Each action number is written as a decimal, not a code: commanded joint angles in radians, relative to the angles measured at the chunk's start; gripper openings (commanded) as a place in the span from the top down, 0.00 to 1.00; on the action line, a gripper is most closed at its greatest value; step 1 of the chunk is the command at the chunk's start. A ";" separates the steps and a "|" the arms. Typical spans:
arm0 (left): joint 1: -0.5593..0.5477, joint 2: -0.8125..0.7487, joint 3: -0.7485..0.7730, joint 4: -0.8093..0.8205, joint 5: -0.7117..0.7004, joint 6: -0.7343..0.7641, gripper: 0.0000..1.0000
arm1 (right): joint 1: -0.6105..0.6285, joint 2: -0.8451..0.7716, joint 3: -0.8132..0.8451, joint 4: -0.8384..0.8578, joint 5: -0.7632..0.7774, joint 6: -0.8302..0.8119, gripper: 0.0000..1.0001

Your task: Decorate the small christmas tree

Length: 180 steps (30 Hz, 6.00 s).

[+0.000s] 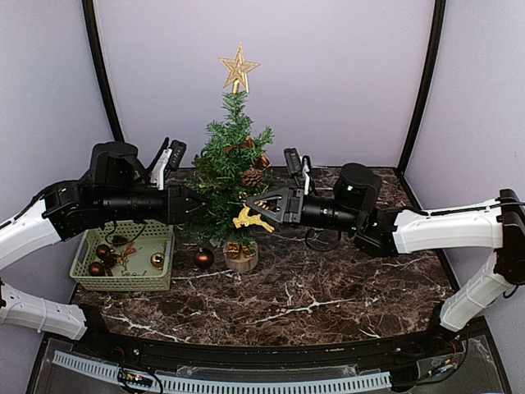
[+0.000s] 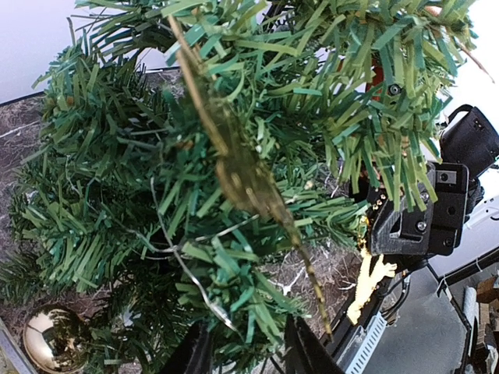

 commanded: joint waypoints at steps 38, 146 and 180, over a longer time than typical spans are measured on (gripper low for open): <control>0.005 0.003 -0.018 0.061 0.041 -0.002 0.77 | 0.025 -0.016 0.062 -0.157 0.193 -0.091 1.00; 0.072 -0.201 -0.912 0.917 -0.014 -0.245 0.42 | 0.067 0.480 -0.224 0.658 0.234 0.117 0.56; 0.078 -0.260 -0.874 0.685 -0.129 -0.290 0.46 | 0.001 0.554 -0.253 0.478 0.350 0.192 0.77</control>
